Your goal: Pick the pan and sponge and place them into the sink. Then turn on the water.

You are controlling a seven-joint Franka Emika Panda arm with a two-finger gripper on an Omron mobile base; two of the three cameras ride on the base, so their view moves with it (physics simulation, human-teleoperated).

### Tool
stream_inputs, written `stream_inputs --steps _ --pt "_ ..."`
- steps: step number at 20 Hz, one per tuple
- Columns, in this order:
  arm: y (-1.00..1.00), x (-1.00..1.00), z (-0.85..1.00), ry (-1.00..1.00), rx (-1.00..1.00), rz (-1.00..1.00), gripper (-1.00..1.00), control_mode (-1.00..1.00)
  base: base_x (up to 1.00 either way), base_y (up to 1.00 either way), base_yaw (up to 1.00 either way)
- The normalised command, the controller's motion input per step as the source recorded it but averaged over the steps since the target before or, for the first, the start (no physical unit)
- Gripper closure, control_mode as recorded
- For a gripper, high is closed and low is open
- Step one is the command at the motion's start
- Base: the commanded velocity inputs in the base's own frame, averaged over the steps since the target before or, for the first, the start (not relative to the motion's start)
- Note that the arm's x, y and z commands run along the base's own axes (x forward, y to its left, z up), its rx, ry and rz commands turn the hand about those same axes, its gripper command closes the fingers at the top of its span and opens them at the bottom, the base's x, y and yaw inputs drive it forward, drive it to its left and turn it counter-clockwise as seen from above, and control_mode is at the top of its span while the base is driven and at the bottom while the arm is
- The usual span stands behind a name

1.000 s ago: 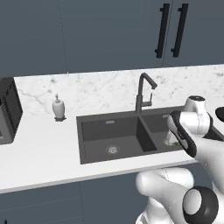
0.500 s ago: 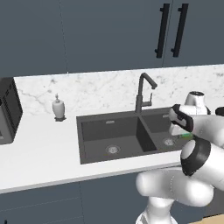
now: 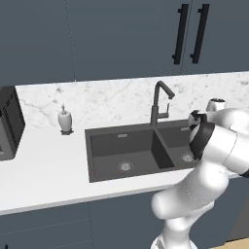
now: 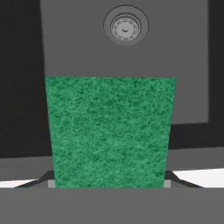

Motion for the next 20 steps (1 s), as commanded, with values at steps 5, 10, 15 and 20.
stream_inputs --steps 5,10,15,20 --pt "-0.25 0.29 -0.43 0.01 0.03 0.0 1.0 -1.0 0.0 0.0 0.0" --pt "-0.2 0.3 -0.43 0.0 0.06 0.0 1.0 -1.0 0.0 0.0 0.0" --pt "-0.19 0.33 -0.37 0.01 0.04 0.0 1.0 -1.0 0.0 0.0 0.0" --pt "-0.17 0.36 -0.33 0.04 0.01 0.0 1.0 -1.0 0.0 0.0 0.0"
